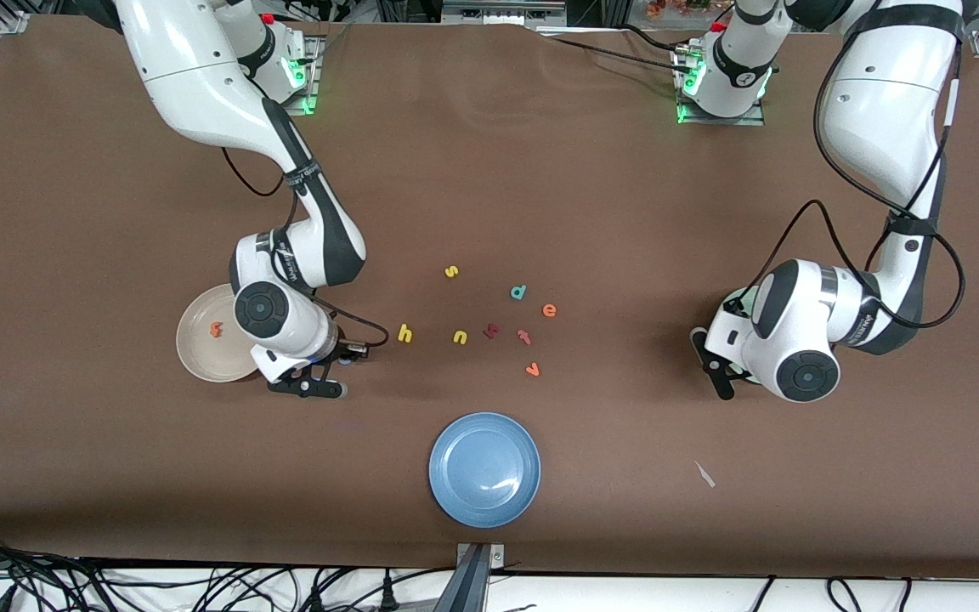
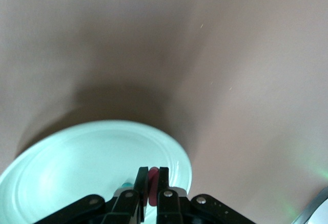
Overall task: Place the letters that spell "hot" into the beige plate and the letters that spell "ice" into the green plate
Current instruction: 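Drop the ring on the cream plate while the left gripper drops the bar on green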
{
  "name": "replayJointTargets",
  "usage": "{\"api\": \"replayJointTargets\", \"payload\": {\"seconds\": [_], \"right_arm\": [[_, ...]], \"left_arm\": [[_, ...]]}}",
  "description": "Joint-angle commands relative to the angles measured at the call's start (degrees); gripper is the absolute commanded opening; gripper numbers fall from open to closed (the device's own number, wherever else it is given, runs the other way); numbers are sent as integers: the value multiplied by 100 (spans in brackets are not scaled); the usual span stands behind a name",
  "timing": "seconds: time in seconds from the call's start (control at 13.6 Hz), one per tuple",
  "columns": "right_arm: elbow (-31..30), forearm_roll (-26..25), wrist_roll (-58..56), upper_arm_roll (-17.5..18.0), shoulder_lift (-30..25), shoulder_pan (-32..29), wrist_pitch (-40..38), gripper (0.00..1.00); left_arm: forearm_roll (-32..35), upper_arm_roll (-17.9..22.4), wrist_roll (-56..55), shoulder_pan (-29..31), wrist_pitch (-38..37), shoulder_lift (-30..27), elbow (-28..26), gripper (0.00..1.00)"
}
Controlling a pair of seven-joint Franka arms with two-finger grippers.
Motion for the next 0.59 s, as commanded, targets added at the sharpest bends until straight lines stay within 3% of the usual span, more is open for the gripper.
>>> {"api": "replayJointTargets", "payload": {"seconds": [0.0,0.37,0.44,0.52], "right_arm": [[-67,-59,-890,-300,-171,-121,-461,24],[-1163,-42,-2086,-810,-1233,-121,-551,24],[-1497,-33,-2323,-915,-1401,-130,-411,24],[-1874,-7,-2569,-1030,-1550,-130,-105,24]], "left_arm": [[266,-55,94,127,414,-171,-507,0],[266,-55,103,312,925,-179,-869,0],[266,-47,103,312,925,-188,-869,34],[266,-55,112,312,917,-206,-869,83]]}}
